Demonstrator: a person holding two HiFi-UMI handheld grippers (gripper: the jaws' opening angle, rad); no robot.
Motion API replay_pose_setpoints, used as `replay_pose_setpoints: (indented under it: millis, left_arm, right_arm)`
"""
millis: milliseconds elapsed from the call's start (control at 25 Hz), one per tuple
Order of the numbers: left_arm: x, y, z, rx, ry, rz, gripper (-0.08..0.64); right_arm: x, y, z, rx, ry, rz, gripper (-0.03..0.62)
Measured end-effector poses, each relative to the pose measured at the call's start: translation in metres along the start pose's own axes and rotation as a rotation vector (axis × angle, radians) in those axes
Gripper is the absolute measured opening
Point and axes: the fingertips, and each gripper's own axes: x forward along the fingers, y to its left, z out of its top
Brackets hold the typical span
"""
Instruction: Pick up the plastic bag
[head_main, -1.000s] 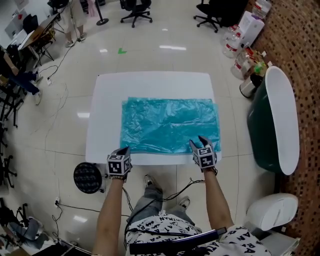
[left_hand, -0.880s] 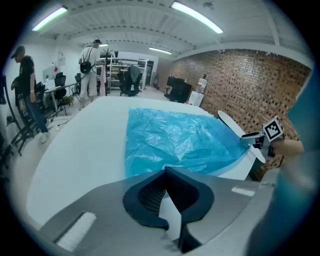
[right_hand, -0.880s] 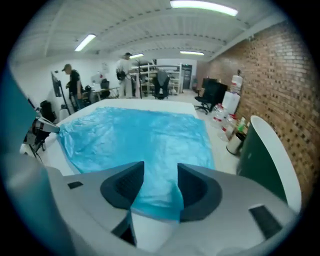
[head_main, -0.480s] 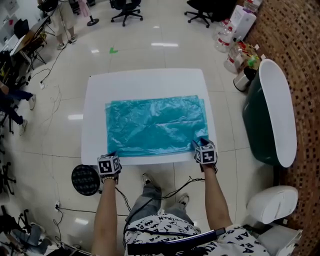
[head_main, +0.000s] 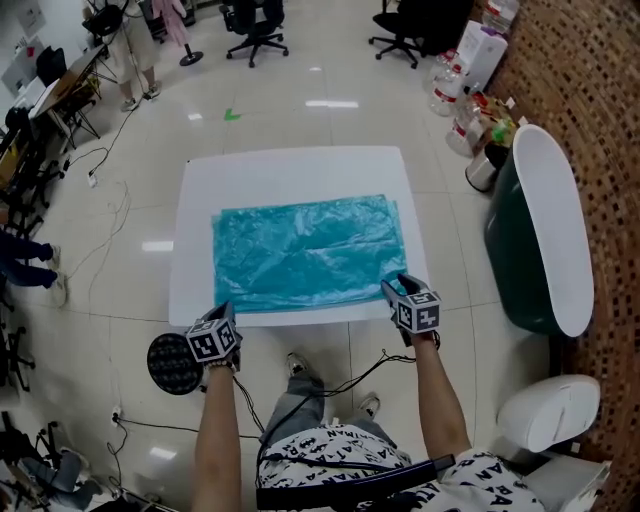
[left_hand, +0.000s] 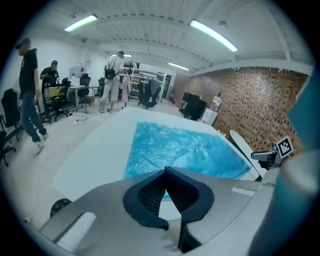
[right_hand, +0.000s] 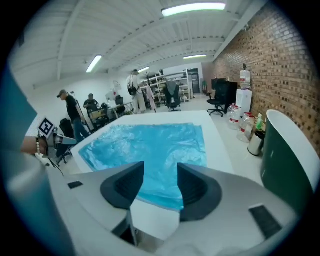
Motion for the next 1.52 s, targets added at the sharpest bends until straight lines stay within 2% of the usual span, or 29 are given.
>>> replay_pose_setpoints:
  millis: [80,160,200,240,360,520,600,760,1040,1200,1520]
  left_arm:
    - [-0.021,-0.023,0.013,-0.030,-0.084,-0.025,0.003]
    - [-0.046,-0.052,0.020,-0.033,-0.143,-0.048,0.003]
    - [-0.059,-0.066,0.020,-0.025,-0.164,-0.058,0.003]
    - [-0.071,-0.081,0.018,-0.017,-0.182,-0.069,0.003]
    - [-0.106,-0.127,0.000,-0.004,-0.220,-0.102,0.003]
    - [-0.145,-0.176,-0.026,0.000,-0.246,-0.129,0.003]
    - [-0.158,-0.187,-0.034,0.009,-0.256,-0.141,0.003]
    - [-0.165,-0.193,-0.026,0.030,-0.264,-0.164,0.003]
    - [-0.166,-0.186,0.020,0.110,-0.270,-0.227,0.003]
    - [-0.169,-0.185,0.038,0.095,-0.304,-0.256,0.003]
    - [-0.167,-0.174,0.035,0.133,-0.291,-0.252,0.003]
  right_arm:
    - [-0.022,0.012,0.012,0.007,-0.059,0.063,0.218]
    - [-0.048,0.027,0.021,0.022,-0.115,0.116,0.178]
    - [-0.062,0.035,0.024,0.032,-0.145,0.136,0.155]
    - [-0.075,0.044,0.026,0.038,-0.173,0.152,0.096]
    - [-0.112,0.064,0.024,0.026,-0.228,0.188,0.017]
    - [-0.147,0.087,0.015,-0.009,-0.257,0.212,0.002]
    - [-0.156,0.098,0.008,0.006,-0.250,0.201,0.002]
    - [-0.165,0.117,0.007,0.027,-0.220,0.161,0.000]
    - [-0.175,0.155,0.040,-0.018,-0.274,0.119,0.000]
    - [-0.174,0.169,0.049,-0.041,-0.283,0.096,0.000]
    - [-0.167,0.176,0.043,-0.008,-0.252,0.077,0.000]
